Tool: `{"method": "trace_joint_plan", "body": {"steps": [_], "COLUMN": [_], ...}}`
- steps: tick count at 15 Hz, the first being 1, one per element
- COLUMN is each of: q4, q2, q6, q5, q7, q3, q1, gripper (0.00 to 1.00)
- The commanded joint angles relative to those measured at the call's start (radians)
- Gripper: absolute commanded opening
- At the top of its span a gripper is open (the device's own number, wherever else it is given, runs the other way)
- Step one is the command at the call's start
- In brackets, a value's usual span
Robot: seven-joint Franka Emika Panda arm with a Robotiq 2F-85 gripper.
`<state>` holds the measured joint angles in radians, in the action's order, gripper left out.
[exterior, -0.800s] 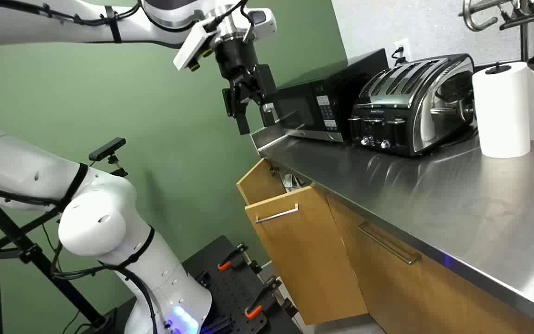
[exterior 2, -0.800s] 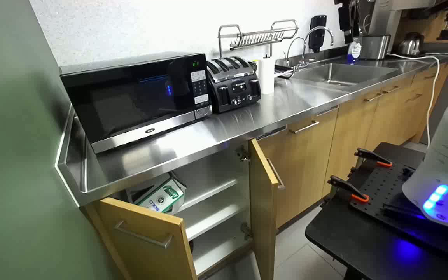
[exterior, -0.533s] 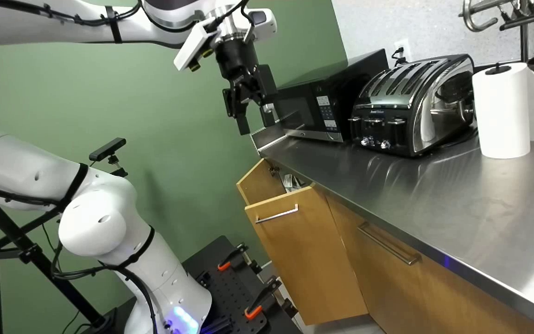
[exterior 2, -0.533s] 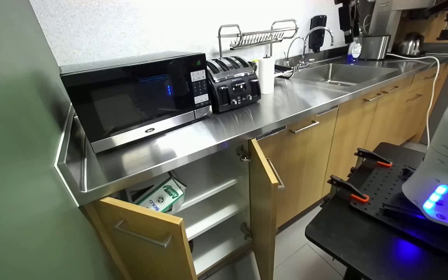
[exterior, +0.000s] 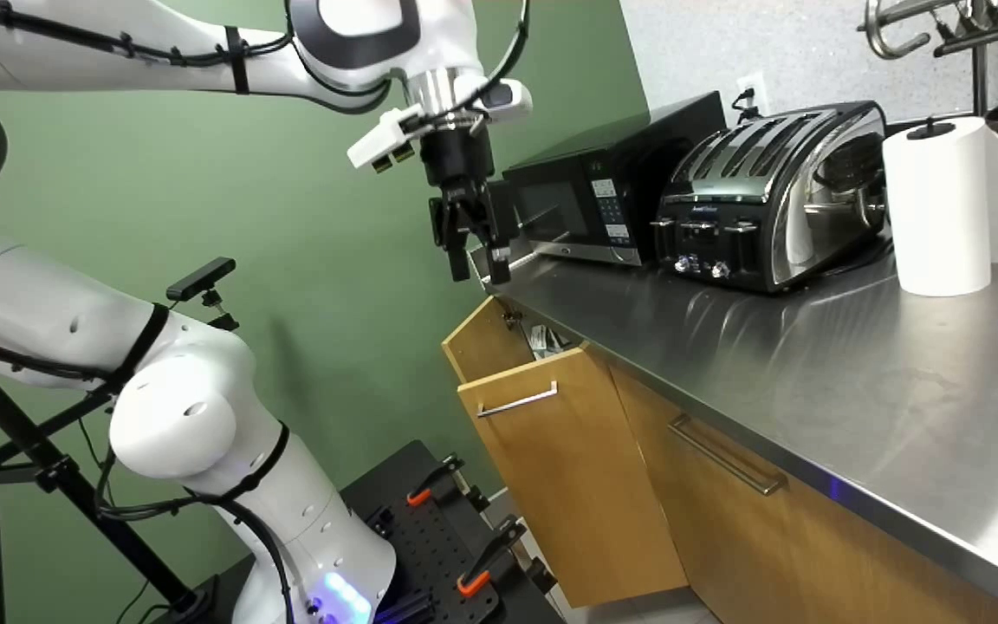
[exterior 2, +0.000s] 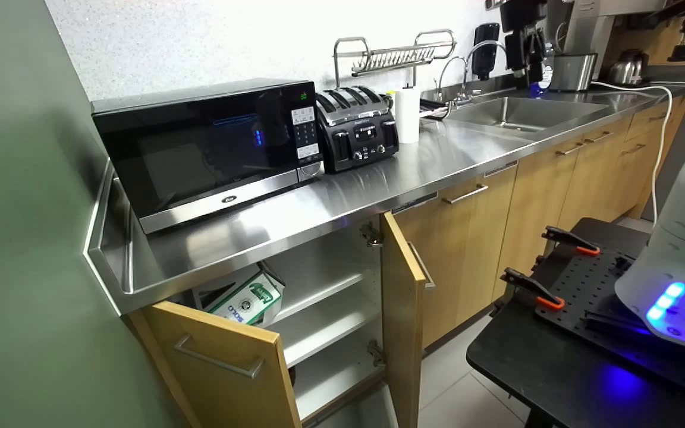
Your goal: Close the right cabinet door
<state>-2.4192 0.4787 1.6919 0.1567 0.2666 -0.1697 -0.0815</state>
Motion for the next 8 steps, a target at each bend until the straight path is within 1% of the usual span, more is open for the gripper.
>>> {"method": "trace_joint_plan", "body": {"steps": [1,3,4,5,6,8], "q4": [-0.123,-0.189,-0.206,-0.168,-0.188,-0.199], "q2": [-0.031,-0.049,-0.056,-0.057,-0.065,-0.07], "q6": [0.126,0.219,0.241,0.191,0.215,0.224], "q5": [-0.149,-0.233,-0.25,-0.212,-0.227,-0.233], "q7": [-0.07,-0.068,-0.065,-0.04,-0.04,-0.04], "q3": [-0.006,0.001,0.009,0.009,0.01,0.011], "q1": [0.012,0.018,0.018,0.005,0.008,0.009], "gripper": [1.0,1.0,1.0,1.0,1.0,1.0]}}
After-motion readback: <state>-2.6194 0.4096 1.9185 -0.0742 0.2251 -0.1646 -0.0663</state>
